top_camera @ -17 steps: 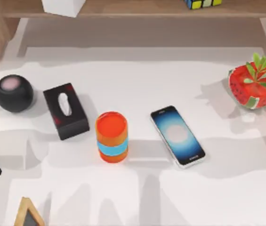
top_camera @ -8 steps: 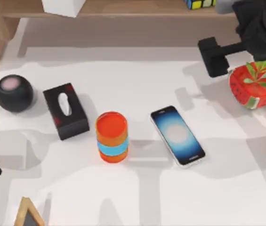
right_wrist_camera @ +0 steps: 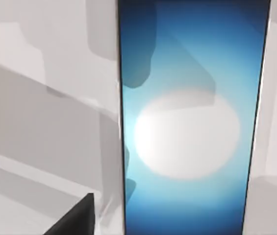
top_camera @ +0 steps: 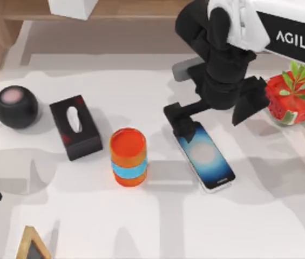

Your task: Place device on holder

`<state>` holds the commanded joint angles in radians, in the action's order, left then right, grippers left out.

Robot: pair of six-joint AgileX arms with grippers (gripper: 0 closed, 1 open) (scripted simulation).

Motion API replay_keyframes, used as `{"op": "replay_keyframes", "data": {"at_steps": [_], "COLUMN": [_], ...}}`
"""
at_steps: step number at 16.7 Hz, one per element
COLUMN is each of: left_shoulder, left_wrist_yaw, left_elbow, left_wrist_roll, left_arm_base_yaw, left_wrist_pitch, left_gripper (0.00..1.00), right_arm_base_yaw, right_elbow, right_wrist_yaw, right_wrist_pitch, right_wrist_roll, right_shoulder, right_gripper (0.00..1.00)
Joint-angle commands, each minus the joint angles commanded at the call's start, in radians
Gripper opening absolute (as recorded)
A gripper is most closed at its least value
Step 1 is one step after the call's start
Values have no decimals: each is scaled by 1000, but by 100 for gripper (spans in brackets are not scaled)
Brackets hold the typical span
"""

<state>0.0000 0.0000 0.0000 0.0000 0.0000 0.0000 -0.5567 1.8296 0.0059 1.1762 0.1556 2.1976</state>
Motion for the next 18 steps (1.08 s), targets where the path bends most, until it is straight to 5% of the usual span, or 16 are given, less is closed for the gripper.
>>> {"op": "replay_keyframes", "data": {"at_steps": [9,18], "left_shoulder": [0,0], "left_wrist_yaw": [0,0], "left_elbow": [0,0], "left_wrist_roll": [0,0], "left_arm_base_yaw": [0,0], "left_wrist_pitch": [0,0], "left_gripper": [100,100], "right_arm_base_yaw": [-9,-14], "right_elbow": [0,-155], "right_wrist_yaw": [-3,-2], "right_wrist_pitch": [-7,-248], "right_wrist_roll": [4,9], "right_shoulder": [33,120], "right_gripper": [100,100]}}
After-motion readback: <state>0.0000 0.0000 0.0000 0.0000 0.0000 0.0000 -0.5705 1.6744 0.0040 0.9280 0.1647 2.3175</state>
